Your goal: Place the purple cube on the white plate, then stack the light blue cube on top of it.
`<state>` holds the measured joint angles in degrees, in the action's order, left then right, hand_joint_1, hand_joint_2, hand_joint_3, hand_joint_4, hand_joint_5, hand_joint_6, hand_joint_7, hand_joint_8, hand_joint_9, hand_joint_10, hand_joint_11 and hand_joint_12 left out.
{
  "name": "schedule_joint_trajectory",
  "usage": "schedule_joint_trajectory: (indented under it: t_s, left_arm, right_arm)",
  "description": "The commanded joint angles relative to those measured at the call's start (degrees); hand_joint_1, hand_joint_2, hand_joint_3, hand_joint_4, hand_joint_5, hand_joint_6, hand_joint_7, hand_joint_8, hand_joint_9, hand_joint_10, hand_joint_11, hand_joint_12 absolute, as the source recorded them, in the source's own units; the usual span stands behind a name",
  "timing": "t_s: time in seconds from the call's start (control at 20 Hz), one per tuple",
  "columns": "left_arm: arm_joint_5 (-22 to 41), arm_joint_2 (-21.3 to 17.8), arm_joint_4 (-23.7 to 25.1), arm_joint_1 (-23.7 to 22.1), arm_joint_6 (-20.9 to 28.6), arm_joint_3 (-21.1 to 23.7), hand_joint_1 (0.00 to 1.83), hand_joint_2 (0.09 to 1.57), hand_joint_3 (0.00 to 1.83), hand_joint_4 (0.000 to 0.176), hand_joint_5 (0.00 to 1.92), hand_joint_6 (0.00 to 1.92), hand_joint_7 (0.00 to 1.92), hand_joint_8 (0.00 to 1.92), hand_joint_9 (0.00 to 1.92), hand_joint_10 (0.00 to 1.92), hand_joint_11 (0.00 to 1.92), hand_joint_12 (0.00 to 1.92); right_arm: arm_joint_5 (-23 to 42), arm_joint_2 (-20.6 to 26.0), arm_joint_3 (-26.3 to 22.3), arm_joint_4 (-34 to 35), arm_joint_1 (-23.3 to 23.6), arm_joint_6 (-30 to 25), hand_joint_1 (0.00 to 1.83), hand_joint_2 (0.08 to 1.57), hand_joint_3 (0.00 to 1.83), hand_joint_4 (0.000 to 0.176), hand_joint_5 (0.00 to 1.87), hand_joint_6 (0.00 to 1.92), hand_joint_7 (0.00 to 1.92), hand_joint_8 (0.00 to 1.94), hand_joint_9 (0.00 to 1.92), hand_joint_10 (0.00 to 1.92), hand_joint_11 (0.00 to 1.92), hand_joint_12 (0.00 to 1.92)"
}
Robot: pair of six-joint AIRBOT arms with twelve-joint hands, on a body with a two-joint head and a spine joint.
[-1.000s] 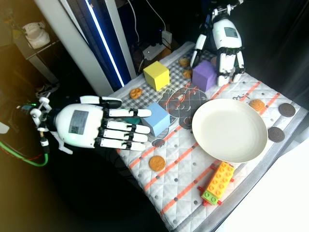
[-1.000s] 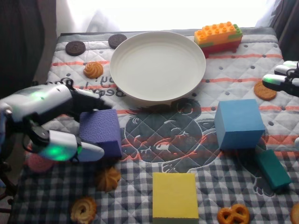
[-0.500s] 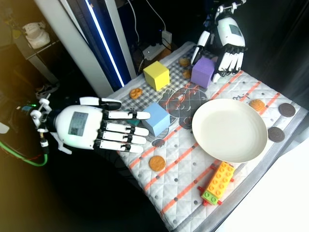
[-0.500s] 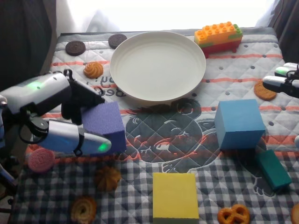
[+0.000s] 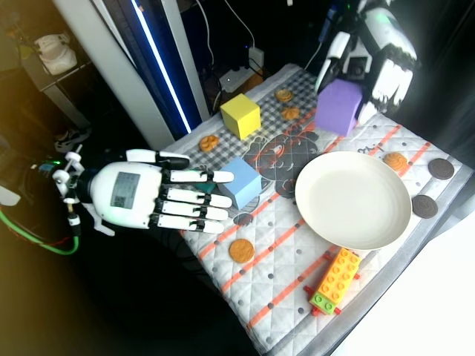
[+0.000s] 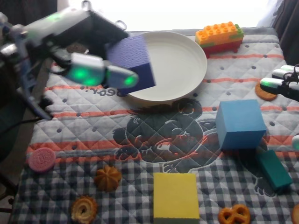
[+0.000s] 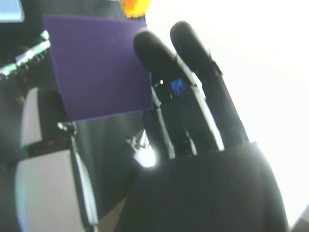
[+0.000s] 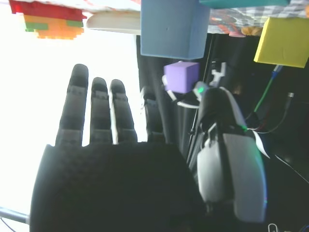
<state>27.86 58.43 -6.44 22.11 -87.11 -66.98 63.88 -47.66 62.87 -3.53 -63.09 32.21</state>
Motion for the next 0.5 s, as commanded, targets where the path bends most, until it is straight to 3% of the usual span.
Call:
schedule_joint_trajectory:
  t_s: [0.0,0.05,0.15,0.25,0.3,0.35,0.45]
  left_arm:
    - [4.2,1.4,-1.4,-1.7,0.4,-2.3,1.24,1.07,0.0,0.0,1.02,0.83,1.17,0.77,1.05,0.96,0.89,1.42]
    - [2.5,3.5,-2.4,-2.6,0.4,-4.6,1.25,1.06,0.0,0.0,1.03,0.79,1.16,0.84,1.06,0.94,0.9,1.39]
    - [-0.9,6.9,-3.5,-3.9,0.4,-8.5,1.26,1.05,0.0,0.0,1.06,0.74,1.17,0.82,1.1,0.9,0.97,1.32]
    - [-3.1,10.0,-4.9,-4.8,0.4,-12.5,1.26,1.05,0.0,0.0,1.11,0.66,1.14,0.87,1.04,0.79,0.78,1.25]
    - [-3.9,11.1,-5.0,-5.1,0.4,-13.7,1.26,1.05,0.0,0.0,1.13,0.59,1.13,0.91,1.02,0.81,0.75,1.3]
    - [-4.6,11.8,-4.9,-5.4,0.4,-14.5,1.27,1.06,0.0,0.0,1.1,0.62,1.14,0.9,1.07,0.78,0.85,1.25]
    - [-5.8,13.3,-4.1,-5.8,0.4,-16.1,1.27,1.06,0.0,0.0,1.11,0.59,1.11,0.97,1.01,0.86,0.77,1.36]
  right_arm:
    - [6.6,-0.2,0.5,1.6,0.6,-0.3,0.19,1.24,0.0,0.176,0.0,0.0,0.0,0.0,0.0,0.0,0.0,0.28]
    - [6.6,-0.4,0.6,1.6,0.7,-0.4,0.17,1.23,0.0,0.176,0.0,0.0,0.0,0.0,0.0,0.0,0.0,0.36]
    - [6.6,-0.6,0.9,1.3,1.1,-0.4,0.18,1.24,0.0,0.176,0.0,0.0,0.0,0.0,0.01,0.0,0.0,0.43]
    - [6.5,-0.8,1.2,1.0,1.5,-0.4,0.16,1.24,0.0,0.176,0.0,0.0,0.0,0.0,0.0,0.0,0.0,0.41]
    - [6.5,-0.9,1.2,1.0,1.6,-0.5,0.16,1.25,0.0,0.176,0.0,0.0,0.0,0.0,0.0,0.0,0.0,0.41]
    - [6.5,-0.9,1.3,0.9,1.7,-0.6,0.16,1.25,0.0,0.176,0.0,0.0,0.0,0.0,0.0,0.0,0.01,0.41]
    - [6.5,-0.9,1.3,0.7,1.8,-0.6,0.19,1.25,0.0,0.176,0.0,0.0,0.0,0.0,0.0,0.0,0.01,0.42]
